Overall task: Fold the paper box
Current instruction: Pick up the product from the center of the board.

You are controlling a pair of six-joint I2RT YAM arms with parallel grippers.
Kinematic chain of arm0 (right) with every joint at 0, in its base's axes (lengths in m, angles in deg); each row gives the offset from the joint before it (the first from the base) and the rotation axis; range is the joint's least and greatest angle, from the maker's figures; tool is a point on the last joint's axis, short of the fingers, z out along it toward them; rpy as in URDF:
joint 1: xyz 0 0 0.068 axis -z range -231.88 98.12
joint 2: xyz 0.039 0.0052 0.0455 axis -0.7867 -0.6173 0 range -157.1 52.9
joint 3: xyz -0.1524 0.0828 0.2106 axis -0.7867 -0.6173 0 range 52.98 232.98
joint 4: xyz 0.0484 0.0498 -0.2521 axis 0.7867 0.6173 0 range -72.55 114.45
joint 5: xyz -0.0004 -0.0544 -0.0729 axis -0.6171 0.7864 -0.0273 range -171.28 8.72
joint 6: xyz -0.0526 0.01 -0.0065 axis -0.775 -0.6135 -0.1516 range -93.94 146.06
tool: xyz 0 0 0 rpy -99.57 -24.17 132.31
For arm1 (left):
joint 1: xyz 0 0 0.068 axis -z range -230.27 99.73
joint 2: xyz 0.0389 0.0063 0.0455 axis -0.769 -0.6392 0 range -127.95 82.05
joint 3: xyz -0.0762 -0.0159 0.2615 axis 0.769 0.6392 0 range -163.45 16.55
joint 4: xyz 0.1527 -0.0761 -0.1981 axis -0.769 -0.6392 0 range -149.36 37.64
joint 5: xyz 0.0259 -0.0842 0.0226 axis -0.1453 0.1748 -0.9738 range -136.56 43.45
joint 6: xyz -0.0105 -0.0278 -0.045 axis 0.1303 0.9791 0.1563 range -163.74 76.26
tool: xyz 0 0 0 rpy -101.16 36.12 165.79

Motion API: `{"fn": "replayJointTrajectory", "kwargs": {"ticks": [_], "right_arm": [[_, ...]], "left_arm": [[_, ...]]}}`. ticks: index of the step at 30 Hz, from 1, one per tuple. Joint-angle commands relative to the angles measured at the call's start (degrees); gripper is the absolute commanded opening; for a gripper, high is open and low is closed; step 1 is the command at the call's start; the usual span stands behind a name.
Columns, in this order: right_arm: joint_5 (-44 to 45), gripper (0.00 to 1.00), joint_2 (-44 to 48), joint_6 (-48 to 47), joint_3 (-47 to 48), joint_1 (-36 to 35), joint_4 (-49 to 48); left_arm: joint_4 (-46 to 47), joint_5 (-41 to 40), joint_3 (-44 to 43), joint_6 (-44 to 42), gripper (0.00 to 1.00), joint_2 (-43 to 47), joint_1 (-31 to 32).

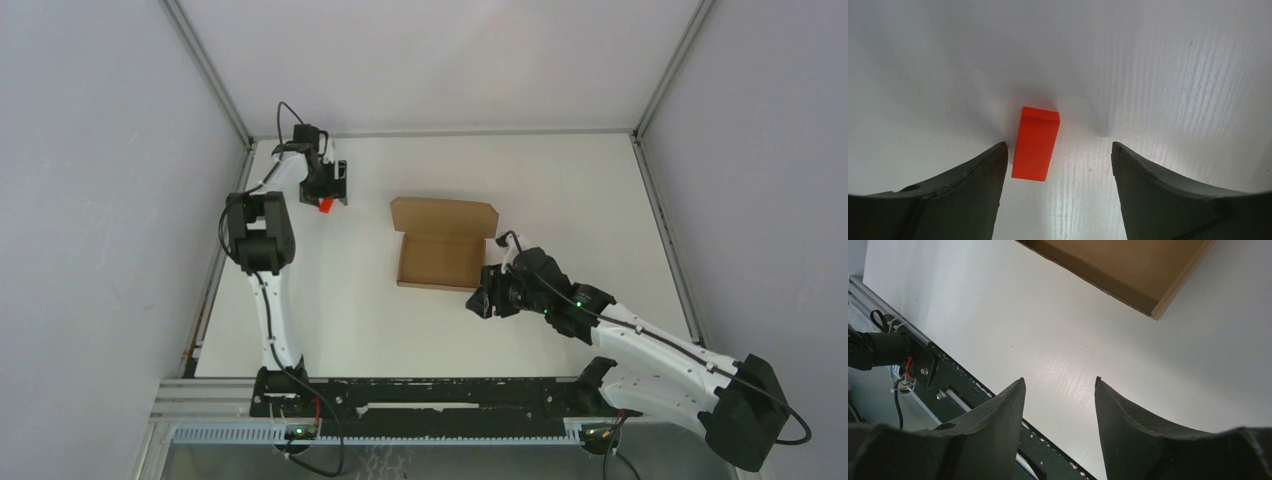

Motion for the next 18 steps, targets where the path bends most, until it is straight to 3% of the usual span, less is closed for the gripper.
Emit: {"fn": "replayJointTrajectory", "kwargs": {"ticks": [1, 7, 18], "right_arm": [[1.0, 0.62, 1.3, 0.6, -0.4, -0.6, -2.5], [1.4, 0.61, 2.1, 0.4, -1.2, -0.6, -2.6], [2.0, 0.61, 3.6, 0.5, -1.4, -0.6, -2.1]], "left_arm": [[-2.1, 0.8, -4.1, 1.1, 0.80, -0.4, -1.9], [-3.3, 1.8, -5.1, 1.4, 0.77, -1.0, -2.4], [-4.4, 0.4, -5.3, 1.6, 0.53, -0.6, -2.4]]}}
